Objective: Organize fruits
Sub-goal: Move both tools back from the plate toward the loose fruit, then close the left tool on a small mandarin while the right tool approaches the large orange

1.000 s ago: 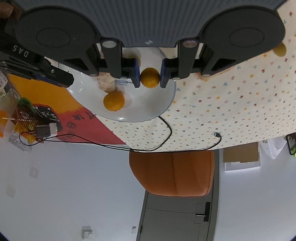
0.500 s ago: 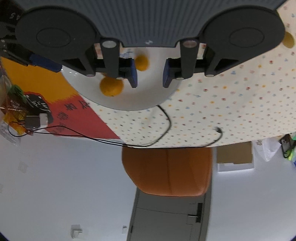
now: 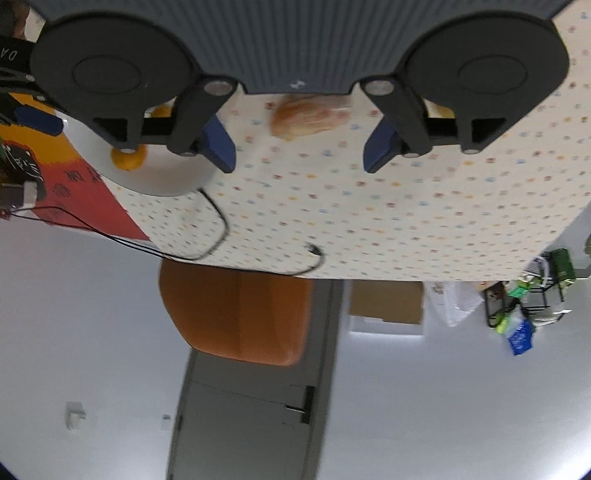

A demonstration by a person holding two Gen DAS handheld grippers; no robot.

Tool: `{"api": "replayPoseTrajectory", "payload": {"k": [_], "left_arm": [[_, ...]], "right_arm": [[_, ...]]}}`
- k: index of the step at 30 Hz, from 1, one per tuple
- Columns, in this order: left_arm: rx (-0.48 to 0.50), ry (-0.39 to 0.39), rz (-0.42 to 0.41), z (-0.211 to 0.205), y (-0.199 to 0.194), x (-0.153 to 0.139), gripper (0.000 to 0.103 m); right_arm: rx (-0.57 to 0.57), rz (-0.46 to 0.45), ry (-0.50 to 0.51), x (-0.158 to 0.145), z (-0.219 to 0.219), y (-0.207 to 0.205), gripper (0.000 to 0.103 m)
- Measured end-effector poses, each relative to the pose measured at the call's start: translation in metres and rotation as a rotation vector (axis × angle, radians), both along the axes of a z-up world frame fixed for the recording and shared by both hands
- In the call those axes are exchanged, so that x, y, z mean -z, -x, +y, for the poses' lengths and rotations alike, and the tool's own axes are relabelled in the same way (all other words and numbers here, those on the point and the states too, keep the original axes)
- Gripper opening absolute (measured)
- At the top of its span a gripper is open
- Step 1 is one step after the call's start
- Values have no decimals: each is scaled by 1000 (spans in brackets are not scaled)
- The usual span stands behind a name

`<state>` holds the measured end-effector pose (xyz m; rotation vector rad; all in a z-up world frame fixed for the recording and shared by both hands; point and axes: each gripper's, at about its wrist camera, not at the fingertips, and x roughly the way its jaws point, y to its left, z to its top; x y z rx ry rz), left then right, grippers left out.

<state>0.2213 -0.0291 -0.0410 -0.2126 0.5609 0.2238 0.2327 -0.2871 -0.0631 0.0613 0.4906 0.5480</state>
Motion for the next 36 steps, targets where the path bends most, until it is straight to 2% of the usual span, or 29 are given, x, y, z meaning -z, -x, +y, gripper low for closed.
{"api": "replayPoseTrajectory", "payload": {"k": [4,13,24,36], "left_arm": [[-4,5,10,18,12,-1,83],[28,-11,9,45,34,-3,90],[57,20,16,67,60,2,90],[60,52,33,77,90,10,90]], "right_arm": [[11,-3,10,-4,12,11,94],[91,2,17,-11,31,33,103],[138,32,10,-11,47,49,103],[75,69,-26,-16,63,61,103]]}}
